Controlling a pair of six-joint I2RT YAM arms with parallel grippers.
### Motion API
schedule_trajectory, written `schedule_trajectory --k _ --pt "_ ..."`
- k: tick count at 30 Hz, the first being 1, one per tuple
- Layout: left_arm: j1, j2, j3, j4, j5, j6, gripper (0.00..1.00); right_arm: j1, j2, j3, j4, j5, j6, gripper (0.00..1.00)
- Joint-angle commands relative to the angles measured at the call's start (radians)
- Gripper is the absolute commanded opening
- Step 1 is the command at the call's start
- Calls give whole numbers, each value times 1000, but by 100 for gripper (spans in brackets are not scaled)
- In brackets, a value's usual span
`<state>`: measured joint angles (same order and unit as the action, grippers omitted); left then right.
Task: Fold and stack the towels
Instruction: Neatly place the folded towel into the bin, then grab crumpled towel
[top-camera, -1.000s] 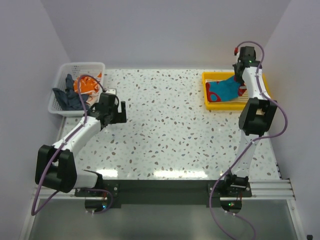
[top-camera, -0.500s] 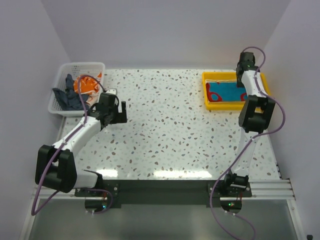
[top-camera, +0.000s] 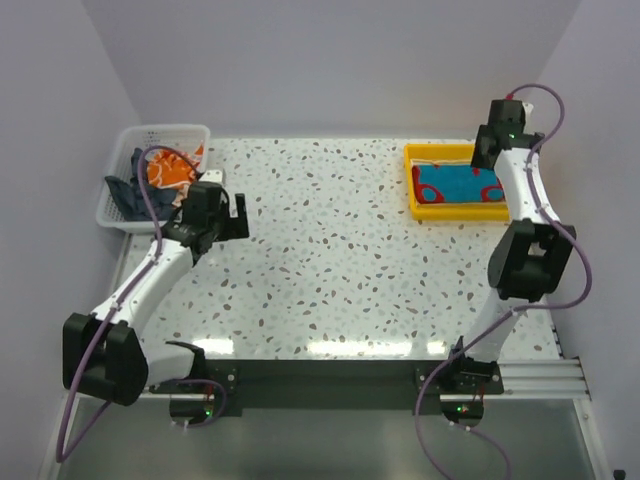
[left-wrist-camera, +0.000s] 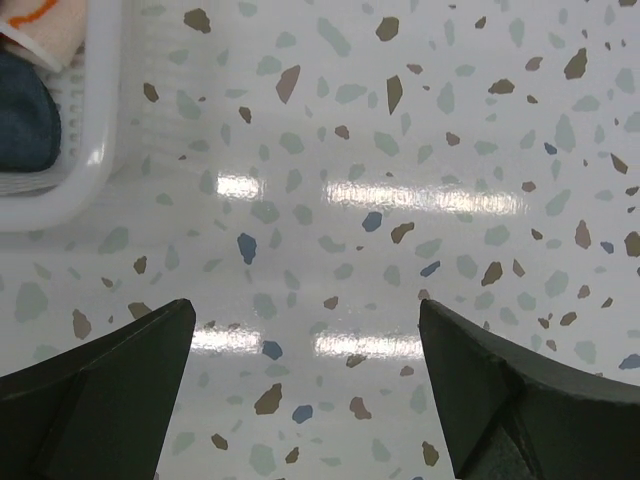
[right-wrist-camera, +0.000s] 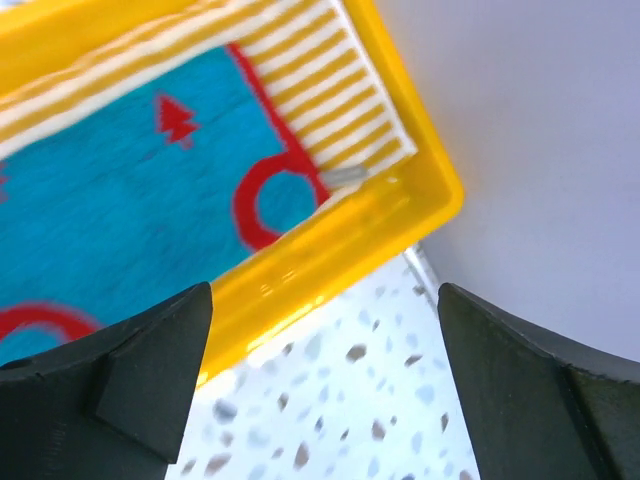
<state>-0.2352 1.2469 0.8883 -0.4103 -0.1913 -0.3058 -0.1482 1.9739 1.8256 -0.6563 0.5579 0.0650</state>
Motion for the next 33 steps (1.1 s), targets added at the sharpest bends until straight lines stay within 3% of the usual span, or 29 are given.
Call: schedule_trajectory --k 1,8,14,21,33 --pt "11 -26 107 9 -54 -32 100 85 -222 -98 -22 -119 98 98" --pt "53 61 313 19 -181 -29 100 333 -490 -386 4 -309 167 99" --pt "229 276 492 62 -165 -93 99 450 -671 -578 70 -525 187 98" --pt "352 564 696 99 -125 -217 83 492 -744 -698 104 -697 154 98" --pt "421 942 935 65 -145 -309 78 512 -751 -770 116 -743 121 99"
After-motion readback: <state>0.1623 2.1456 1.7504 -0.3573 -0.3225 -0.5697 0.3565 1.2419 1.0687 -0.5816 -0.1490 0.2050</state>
